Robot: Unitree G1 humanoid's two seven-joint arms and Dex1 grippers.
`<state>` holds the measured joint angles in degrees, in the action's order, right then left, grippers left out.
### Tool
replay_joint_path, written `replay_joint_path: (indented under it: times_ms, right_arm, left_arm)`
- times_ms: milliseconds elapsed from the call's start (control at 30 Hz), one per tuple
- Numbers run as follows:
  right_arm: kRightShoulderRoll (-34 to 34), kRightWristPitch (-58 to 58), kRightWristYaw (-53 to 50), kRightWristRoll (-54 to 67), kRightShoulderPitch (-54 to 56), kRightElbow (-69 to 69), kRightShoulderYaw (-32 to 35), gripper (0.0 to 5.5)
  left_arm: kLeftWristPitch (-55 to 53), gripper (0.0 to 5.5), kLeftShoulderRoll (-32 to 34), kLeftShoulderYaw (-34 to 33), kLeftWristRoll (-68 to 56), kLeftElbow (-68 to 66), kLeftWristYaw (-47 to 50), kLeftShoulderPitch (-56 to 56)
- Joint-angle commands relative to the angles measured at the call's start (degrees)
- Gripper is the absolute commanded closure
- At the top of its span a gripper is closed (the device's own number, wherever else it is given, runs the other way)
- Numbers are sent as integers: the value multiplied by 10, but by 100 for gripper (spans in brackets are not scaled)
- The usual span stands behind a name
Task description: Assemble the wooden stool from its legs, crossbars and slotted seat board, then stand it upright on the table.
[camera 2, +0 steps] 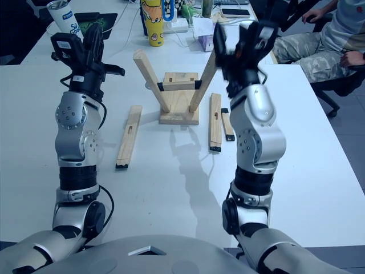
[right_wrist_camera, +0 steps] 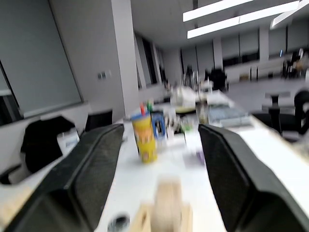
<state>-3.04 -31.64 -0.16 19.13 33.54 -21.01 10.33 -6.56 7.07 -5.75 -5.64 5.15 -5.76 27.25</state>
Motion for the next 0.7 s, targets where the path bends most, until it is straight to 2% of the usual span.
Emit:
replay_joint_path:
  times_ms: [33, 200, 267, 400, 500, 600, 700]
  right_arm:
    - [-22, 36, 9, 7, 110, 65, 19, 327]
    - [-54, 99, 45, 13, 279, 250, 38, 409]
    - [-65, 122, 57, 12, 314, 308, 45, 435]
    - [-63, 87, 71, 2, 251, 371, 24, 505]
    - [-45, -9, 69, 12, 155, 329, -10, 548]
    - [-46, -60, 82, 3, 108, 286, -49, 548]
    - [-50, -66, 77, -3, 112, 282, -48, 548]
  left_arm:
    - [6, 550, 0, 4, 6, -9, 4, -1]
    - [14, 550, -2, 6, 8, -19, 8, 3]
    - [18, 550, -5, 11, 10, -24, 9, 6]
    - [25, 550, -8, 15, 9, -29, 12, 7]
    - [30, 550, -9, 17, 9, -34, 14, 7]
    - [33, 550, -9, 15, 7, -36, 16, 6]
    - [38, 550, -9, 14, 8, -45, 17, 9]
